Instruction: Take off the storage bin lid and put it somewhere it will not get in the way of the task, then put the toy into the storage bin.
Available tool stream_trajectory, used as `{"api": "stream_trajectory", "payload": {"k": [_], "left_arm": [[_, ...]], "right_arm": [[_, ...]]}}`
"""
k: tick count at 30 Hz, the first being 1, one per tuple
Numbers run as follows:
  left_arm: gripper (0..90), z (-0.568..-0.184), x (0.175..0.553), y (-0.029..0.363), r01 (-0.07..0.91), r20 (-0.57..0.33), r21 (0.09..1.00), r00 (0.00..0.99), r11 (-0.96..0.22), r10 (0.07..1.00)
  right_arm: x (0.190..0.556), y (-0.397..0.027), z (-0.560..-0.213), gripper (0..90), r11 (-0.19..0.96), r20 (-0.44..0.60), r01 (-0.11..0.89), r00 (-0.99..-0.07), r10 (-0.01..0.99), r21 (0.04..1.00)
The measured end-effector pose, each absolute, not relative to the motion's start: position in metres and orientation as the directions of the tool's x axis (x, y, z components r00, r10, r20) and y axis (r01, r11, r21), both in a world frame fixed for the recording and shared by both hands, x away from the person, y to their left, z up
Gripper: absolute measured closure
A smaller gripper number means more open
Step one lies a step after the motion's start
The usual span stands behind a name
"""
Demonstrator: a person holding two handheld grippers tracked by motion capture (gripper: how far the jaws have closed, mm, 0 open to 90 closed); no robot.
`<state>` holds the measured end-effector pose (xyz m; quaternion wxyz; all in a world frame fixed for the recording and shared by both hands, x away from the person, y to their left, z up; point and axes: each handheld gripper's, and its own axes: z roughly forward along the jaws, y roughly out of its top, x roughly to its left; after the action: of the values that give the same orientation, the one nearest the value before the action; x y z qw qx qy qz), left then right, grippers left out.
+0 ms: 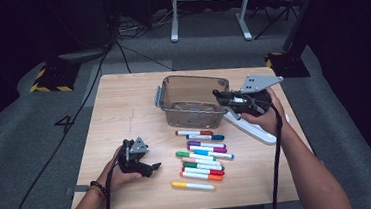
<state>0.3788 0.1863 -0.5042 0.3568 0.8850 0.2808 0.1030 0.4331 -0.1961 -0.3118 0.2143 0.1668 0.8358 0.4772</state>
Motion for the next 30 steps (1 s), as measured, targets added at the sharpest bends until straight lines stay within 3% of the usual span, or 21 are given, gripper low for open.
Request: {"api": "stream_trajectory", "payload": {"k": [15,30], "left_arm": [[14.9,-0.504,0.379,0.186,0.424,-0.017,0.690,0.820,-0.587,0.572],[14.9,-0.504,0.379,0.186,0.425,-0.018,0.690,0.820,-0.587,0.573]], "right_arm": [[0.467,-0.172,-0.298,74.8,0.489,-0.198,0.076,-0.852,0.485,0.869],[0.507,-0.143,-0.324,74.7,0.560,-0.180,0.134,-0.864,0.470,0.817]]}}
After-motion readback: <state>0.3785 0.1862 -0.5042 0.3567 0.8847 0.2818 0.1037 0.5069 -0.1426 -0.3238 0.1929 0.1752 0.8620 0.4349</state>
